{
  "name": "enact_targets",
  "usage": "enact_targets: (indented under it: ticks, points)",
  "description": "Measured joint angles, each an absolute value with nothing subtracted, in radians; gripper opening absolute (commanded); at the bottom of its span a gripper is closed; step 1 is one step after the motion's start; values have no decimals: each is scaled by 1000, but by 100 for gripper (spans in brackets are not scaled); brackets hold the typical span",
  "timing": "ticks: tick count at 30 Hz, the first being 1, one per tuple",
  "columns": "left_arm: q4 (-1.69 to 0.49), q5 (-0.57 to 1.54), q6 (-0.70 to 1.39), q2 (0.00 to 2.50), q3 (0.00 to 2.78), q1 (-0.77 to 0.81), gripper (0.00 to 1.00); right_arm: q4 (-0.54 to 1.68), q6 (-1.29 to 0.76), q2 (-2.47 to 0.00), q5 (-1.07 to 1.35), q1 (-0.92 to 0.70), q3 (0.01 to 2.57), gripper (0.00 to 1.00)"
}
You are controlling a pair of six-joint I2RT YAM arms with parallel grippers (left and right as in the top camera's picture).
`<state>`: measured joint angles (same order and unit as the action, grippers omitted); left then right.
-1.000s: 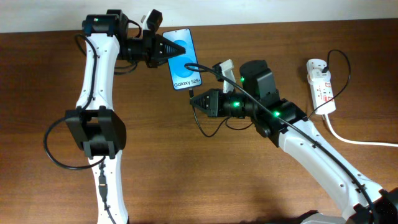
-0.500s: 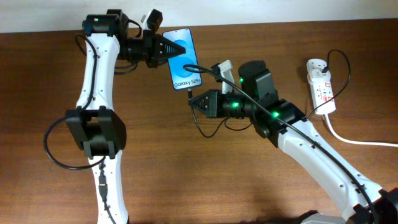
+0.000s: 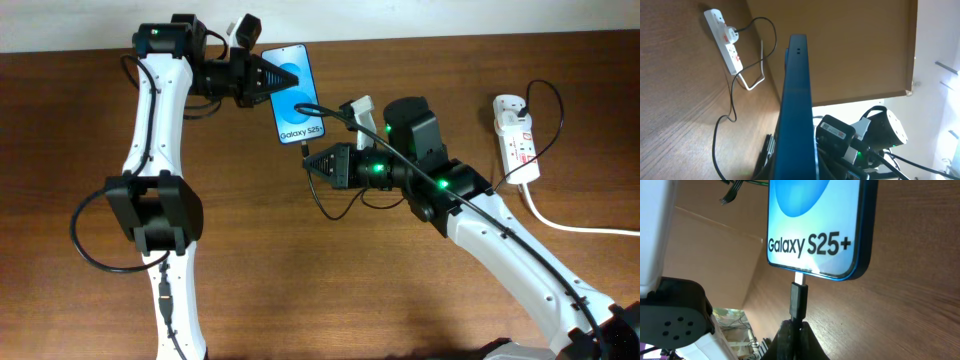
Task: Plug charger to phone and switch on socket
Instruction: 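Push the USB-C plug into the phone's bottom port with the right gripper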
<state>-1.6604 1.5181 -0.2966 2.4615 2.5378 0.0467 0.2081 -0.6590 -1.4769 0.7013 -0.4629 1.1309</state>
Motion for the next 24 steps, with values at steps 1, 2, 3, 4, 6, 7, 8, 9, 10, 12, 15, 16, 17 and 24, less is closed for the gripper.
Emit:
enact_targets:
  ticks: [1,2,3,4,6,7,8,9,10,12,15,16,17,24]
  points:
    - [-1660,1518,-297,2461,2538,47,0,208,-659,-1477,701,-463,1131,4]
    - [-1661,1519,-297,2461,2538,47,0,208,-659,-1477,701,-463,1131,4]
    - [-1660,1519,-297,2461,2538,47,0,208,-659,-1477,701,-463,1131,4]
    - [-1660,1519,-297,2461,2538,47,0,208,-659,-1477,701,-463,1131,4]
    - [-1660,1519,-297,2461,2538,49,0,208,-659,-1477,701,-463,1131,4]
    - [-1660,1519,-297,2461,2538,51,0,207,-659,-1477,701,-463,1131,4]
    - [-1660,1519,-297,2461,2538,52,0,207,-659,-1477,701,-463,1131,4]
    - [-1661,1519,-297,2461,2538,54,0,207,-659,-1477,701,-463,1131,4]
    - [-1660,1518,-297,2461,2538,57,0,207,-659,-1477,700,-463,1131,4]
    - [-1660,1518,-297,2461,2538,59,0,208,-660,-1477,700,-463,1131,4]
    - [-1660,1518,-297,2461,2538,59,0,207,-659,-1477,700,-463,1131,4]
    - [-1661,1518,-297,2461,2538,59,0,206,-659,-1477,699,-463,1131,4]
    - [-1660,1519,-297,2461,2538,59,0,204,-659,-1477,699,-463,1131,4]
    - [-1665,1518,-297,2461,2538,64,0,192,-665,-1477,700,-463,1127,4]
